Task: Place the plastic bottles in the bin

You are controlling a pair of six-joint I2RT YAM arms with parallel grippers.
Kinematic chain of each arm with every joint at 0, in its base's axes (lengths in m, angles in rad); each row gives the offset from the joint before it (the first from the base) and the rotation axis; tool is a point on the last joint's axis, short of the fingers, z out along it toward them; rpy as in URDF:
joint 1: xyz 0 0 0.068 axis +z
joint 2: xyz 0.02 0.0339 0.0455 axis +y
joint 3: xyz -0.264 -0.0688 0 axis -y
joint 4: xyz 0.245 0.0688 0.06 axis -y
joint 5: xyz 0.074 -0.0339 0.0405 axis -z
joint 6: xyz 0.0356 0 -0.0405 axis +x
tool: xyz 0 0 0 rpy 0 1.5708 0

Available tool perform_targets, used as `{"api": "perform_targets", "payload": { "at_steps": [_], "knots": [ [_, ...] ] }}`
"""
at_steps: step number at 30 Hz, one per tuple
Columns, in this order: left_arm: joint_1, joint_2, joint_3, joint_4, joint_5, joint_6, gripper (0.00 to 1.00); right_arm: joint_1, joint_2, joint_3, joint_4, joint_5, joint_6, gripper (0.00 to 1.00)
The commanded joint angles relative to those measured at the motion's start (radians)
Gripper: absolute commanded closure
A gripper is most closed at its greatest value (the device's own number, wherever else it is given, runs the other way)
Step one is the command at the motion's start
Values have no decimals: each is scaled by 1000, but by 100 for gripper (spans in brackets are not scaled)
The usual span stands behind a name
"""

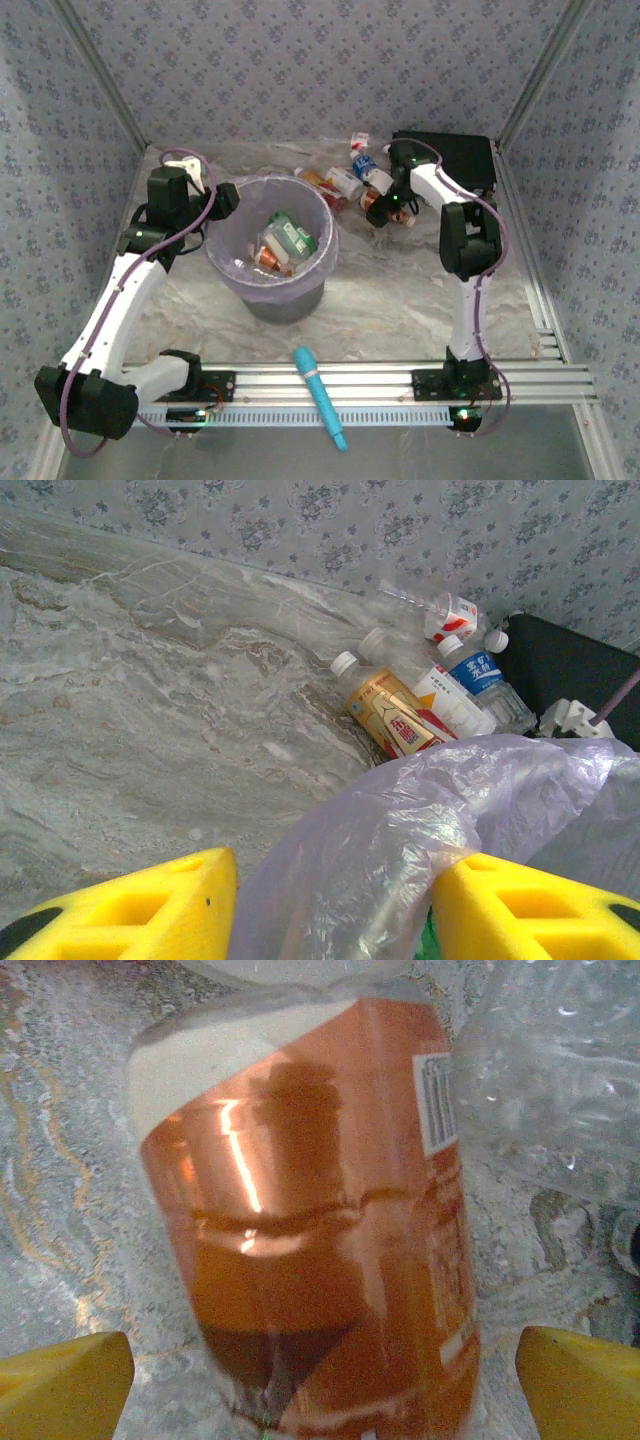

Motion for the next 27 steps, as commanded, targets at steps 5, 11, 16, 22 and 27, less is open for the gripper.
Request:
{"api": "perform_targets", "payload": {
  "at_steps": [5,11,16,22,27],
  "knots": [
    [-2,21,-10,-24,-9,-2,46,1,46,39,20,-4,0,0],
    [-2,12,-8,-27,-11,1,46,1,80,73,-16,-1,10,30],
    [-2,10,-6,-31,-13,4,46,10,43,40,-4,-5,9,44],
    [-2,13,-11,-27,-10,0,46,20,11,18,-6,10,8,60],
    [-2,8,-8,-32,-15,3,46,26,-28,13,-32,15,17,60]
  ]
}}
